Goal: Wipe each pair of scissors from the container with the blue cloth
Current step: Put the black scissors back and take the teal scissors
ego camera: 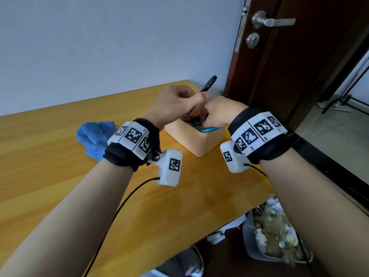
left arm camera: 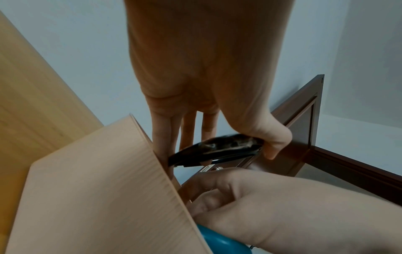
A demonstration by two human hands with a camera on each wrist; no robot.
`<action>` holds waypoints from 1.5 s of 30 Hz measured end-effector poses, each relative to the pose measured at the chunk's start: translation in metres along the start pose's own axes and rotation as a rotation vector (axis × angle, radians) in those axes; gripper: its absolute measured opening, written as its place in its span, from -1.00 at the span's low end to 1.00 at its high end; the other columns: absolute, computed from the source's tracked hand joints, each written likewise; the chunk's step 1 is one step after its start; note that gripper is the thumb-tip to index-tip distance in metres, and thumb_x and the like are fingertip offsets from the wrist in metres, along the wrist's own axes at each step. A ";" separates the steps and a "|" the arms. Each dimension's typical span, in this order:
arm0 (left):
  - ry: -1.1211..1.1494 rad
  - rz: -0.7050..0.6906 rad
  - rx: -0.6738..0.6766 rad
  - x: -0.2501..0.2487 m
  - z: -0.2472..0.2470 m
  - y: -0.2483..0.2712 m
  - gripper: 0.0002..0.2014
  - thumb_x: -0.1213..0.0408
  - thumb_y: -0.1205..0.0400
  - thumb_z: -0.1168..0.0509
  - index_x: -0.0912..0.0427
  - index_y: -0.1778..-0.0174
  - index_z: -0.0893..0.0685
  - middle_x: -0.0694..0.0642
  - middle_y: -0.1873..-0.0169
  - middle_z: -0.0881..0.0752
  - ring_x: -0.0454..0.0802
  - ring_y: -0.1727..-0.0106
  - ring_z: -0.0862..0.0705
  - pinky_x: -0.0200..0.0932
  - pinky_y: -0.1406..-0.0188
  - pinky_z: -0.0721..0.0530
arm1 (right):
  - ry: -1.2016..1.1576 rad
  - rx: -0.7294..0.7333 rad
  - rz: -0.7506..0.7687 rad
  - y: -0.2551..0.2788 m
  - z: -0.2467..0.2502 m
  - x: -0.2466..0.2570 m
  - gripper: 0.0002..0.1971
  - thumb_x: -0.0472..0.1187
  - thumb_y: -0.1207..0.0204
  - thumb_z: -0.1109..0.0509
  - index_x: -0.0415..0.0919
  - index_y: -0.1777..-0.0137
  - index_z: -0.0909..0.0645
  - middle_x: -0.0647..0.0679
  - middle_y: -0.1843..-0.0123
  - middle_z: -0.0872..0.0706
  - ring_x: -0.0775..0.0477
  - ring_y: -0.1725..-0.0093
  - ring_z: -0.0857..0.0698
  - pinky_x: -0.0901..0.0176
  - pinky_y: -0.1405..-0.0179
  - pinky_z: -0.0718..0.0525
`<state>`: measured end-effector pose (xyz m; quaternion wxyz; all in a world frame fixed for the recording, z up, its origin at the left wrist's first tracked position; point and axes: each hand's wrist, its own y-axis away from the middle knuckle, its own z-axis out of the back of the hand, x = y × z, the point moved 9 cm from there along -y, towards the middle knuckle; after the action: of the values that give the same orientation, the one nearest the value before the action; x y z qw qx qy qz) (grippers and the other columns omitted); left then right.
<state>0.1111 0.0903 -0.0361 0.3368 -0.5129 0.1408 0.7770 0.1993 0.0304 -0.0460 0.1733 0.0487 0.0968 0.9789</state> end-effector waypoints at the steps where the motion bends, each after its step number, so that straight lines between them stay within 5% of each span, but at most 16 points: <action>1: 0.001 -0.004 -0.001 0.000 0.000 -0.001 -0.70 -0.08 -0.59 -0.47 0.10 0.23 -0.73 -0.15 0.44 -0.64 -0.20 0.35 -0.61 -0.18 0.21 -0.61 | 0.010 0.008 -0.017 -0.001 -0.001 0.000 -0.71 -0.23 -0.62 -0.36 -0.25 -0.32 -0.56 -0.10 0.07 -0.59 -0.13 0.05 -0.61 0.09 0.17 -0.57; 5: 0.026 -0.022 -0.004 -0.001 0.000 -0.002 -0.64 -0.10 -0.58 -0.47 0.19 0.16 -0.75 -0.10 0.41 -0.65 -0.11 0.31 -0.65 -0.11 0.20 -0.65 | 0.045 0.024 -0.045 0.000 0.002 0.002 -0.75 -0.33 -0.65 -0.30 -0.27 -0.31 -0.52 -0.13 0.01 -0.56 -0.14 0.01 -0.58 0.07 0.05 -0.57; 8: 0.037 -0.019 -0.012 -0.001 0.002 -0.001 -0.55 -0.16 -0.56 -0.46 0.24 0.10 -0.76 -0.09 0.39 -0.66 -0.07 0.27 -0.68 -0.06 0.14 -0.70 | 0.062 -0.003 -0.056 0.003 0.010 0.002 -0.80 -0.32 -0.64 -0.30 -0.18 -0.23 -0.53 -0.10 -0.09 -0.60 -0.16 -0.14 -0.59 -0.06 -0.24 -0.52; 10: 0.039 -0.017 -0.019 -0.002 0.003 -0.001 -0.50 -0.21 -0.52 -0.45 0.25 0.08 -0.76 -0.04 0.35 -0.67 -0.05 0.25 -0.69 -0.02 0.09 -0.74 | 0.086 -0.055 -0.064 0.010 0.020 0.002 -0.89 -0.31 -0.64 -0.25 -0.09 -0.05 -0.51 -0.03 0.00 -0.60 -0.17 -0.22 -0.56 -0.12 -0.37 -0.35; 13: 0.067 -0.006 -0.023 -0.003 0.002 0.001 -0.39 -0.28 -0.39 -0.42 0.28 0.04 -0.76 0.02 0.31 -0.68 0.01 0.22 -0.75 0.15 -0.07 -0.80 | 0.151 -0.140 -0.050 0.024 0.039 0.004 -0.82 -0.28 -0.65 -0.17 -0.03 0.16 -0.44 0.02 0.17 -0.52 -0.12 -0.06 -0.50 -0.14 -0.34 -0.27; 19: 0.014 -0.002 -0.048 -0.003 0.000 0.002 -0.45 -0.22 -0.47 -0.43 0.29 0.06 -0.77 0.07 0.31 -0.68 0.02 0.21 -0.70 0.20 -0.14 -0.75 | 0.275 -0.241 -0.117 0.049 0.072 -0.016 -0.71 -0.38 -0.57 -0.21 -0.10 -0.24 -0.52 -0.08 0.01 -0.58 -0.15 0.01 -0.47 -0.09 -0.09 -0.16; 22: -0.048 -0.007 -0.045 -0.005 -0.005 0.003 -0.41 -0.34 -0.38 -0.40 0.19 0.11 -0.79 0.13 0.26 -0.77 0.17 0.07 -0.80 0.19 -0.08 -0.76 | 0.292 -0.254 -0.156 0.064 0.086 -0.031 -0.62 -0.36 -0.59 -0.20 -0.17 -0.40 -0.46 -0.12 -0.01 -0.60 -0.20 -0.05 -0.55 -0.09 -0.20 -0.23; 25: -0.087 -0.003 -0.048 -0.003 -0.007 0.001 -0.47 -0.32 -0.45 -0.40 0.15 0.11 -0.78 0.03 0.28 -0.77 0.07 0.15 -0.80 0.08 0.08 -0.74 | 0.323 -0.248 -0.228 0.077 0.097 -0.048 -0.61 -0.32 -0.61 -0.21 -0.14 -0.42 -0.55 -0.14 -0.21 -0.69 -0.26 -0.27 -0.60 -0.12 -0.34 -0.26; 29: -0.153 -0.001 -0.065 -0.003 -0.011 0.002 -0.55 -0.25 -0.59 -0.36 0.13 0.07 -0.74 -0.06 0.27 -0.68 -0.13 0.24 -0.63 -0.23 0.30 -0.47 | 0.267 -0.239 -0.319 0.089 0.105 -0.069 -0.61 -0.35 -0.62 -0.22 -0.14 -0.42 -0.56 -0.18 -0.28 -0.68 -0.27 -0.32 -0.56 -0.20 -0.47 -0.22; 36: -0.271 -0.088 -0.132 -0.010 -0.012 -0.001 -0.58 -0.16 -0.67 -0.31 0.19 0.01 -0.69 0.11 0.01 -0.71 0.02 0.06 -0.60 -0.23 0.32 -0.40 | 0.167 -0.216 -0.356 0.083 0.095 -0.076 -0.61 -0.33 -0.63 -0.22 -0.17 -0.45 -0.55 -0.18 -0.28 -0.68 -0.27 -0.35 -0.57 -0.26 -0.52 -0.19; 45: -0.231 -0.077 -0.200 -0.006 0.007 0.001 -0.64 -0.06 -0.79 -0.15 0.21 0.03 -0.50 0.01 0.27 -0.53 0.07 0.16 -0.49 -0.18 0.33 -0.37 | 0.033 -0.091 -0.323 0.064 0.051 -0.064 -0.60 -0.31 -0.66 -0.25 -0.26 -0.48 -0.54 -0.23 -0.31 -0.67 -0.24 -0.23 -0.66 -0.17 -0.33 -0.64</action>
<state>0.1073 0.0910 -0.0275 0.3277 -0.4560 0.0031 0.8274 0.2450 -0.0419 0.0129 0.3288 0.0085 0.0617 0.9423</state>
